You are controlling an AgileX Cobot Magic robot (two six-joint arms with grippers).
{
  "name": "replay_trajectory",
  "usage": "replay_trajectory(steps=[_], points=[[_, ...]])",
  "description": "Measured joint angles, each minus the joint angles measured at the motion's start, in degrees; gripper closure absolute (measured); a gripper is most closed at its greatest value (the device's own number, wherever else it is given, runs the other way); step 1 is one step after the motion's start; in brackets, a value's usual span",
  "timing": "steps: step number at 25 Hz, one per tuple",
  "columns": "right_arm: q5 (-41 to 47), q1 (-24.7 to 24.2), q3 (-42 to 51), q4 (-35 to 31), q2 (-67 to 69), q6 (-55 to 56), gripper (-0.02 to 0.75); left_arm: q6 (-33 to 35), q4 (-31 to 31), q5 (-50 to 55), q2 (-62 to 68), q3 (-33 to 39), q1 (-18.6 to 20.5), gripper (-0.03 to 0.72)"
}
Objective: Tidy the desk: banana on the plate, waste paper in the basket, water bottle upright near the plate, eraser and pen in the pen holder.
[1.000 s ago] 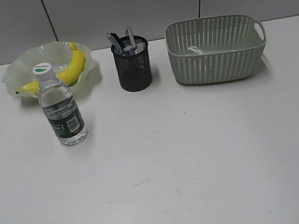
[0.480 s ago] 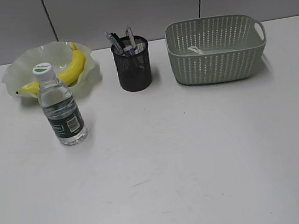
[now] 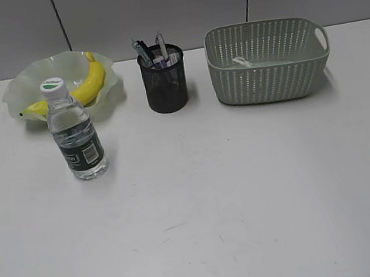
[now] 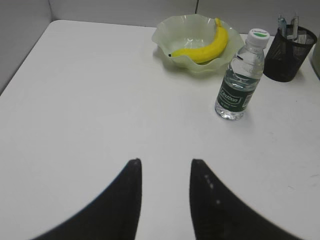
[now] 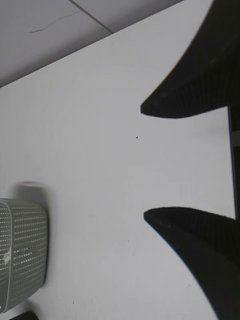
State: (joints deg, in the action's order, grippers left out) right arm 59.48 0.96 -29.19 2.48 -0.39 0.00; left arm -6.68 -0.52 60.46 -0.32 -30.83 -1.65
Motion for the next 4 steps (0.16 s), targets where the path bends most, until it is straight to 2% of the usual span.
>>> replay_trajectory(steps=[4], points=[[0.0, 0.0, 0.0, 0.0, 0.0, 0.0, 0.283, 0.0, 0.0, 0.0, 0.0, 0.0, 0.0, 0.441]])
